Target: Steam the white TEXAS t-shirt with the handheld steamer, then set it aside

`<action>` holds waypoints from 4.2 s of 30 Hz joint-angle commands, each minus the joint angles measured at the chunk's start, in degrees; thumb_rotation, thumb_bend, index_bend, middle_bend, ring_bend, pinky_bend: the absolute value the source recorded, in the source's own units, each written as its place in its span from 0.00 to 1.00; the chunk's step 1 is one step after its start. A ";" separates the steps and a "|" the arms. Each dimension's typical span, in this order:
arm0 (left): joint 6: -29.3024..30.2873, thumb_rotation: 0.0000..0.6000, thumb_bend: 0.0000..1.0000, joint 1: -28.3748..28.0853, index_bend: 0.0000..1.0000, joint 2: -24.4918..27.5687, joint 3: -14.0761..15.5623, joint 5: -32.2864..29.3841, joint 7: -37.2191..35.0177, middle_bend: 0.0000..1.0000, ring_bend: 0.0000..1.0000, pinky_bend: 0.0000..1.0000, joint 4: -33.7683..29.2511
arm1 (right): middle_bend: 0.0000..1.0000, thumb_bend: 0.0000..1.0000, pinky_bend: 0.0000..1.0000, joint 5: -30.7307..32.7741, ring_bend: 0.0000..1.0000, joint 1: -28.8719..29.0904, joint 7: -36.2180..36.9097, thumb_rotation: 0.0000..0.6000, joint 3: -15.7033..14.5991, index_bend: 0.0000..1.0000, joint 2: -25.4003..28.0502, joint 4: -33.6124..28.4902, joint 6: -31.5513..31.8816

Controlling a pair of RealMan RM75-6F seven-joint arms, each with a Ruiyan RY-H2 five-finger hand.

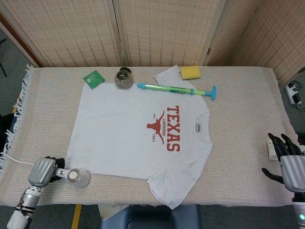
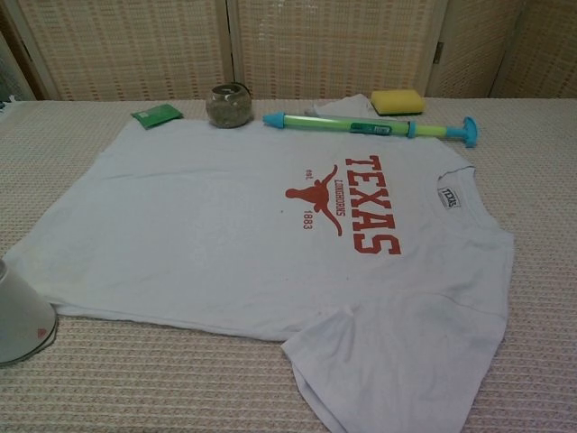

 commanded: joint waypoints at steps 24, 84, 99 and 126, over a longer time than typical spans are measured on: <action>-9.86 1.00 0.42 -15.18 0.82 -0.22 -13.91 -10.22 3.76 0.98 0.83 0.75 -8.59 | 0.14 0.81 0.12 -14.03 0.00 20.07 15.58 0.50 -7.19 0.00 -4.31 1.37 -30.80; -22.35 1.00 0.43 -32.38 0.83 -23.22 -18.18 -21.59 8.66 0.99 0.83 0.75 17.40 | 0.00 0.24 0.00 -6.02 0.00 31.02 13.42 0.28 -7.55 0.00 -23.59 17.35 -37.86; -25.38 1.00 0.43 -30.11 0.83 -22.93 -17.20 -22.90 6.46 0.99 0.83 0.75 28.51 | 0.00 0.32 0.00 -6.36 0.00 30.29 13.03 0.29 -10.62 0.00 -23.16 16.91 -37.08; -20.98 1.00 0.43 -34.16 0.83 -24.28 -17.31 -20.62 13.17 0.99 0.83 0.75 18.71 | 0.00 0.38 0.00 -7.10 0.00 29.07 13.74 0.30 -11.96 0.00 -20.85 15.40 -33.47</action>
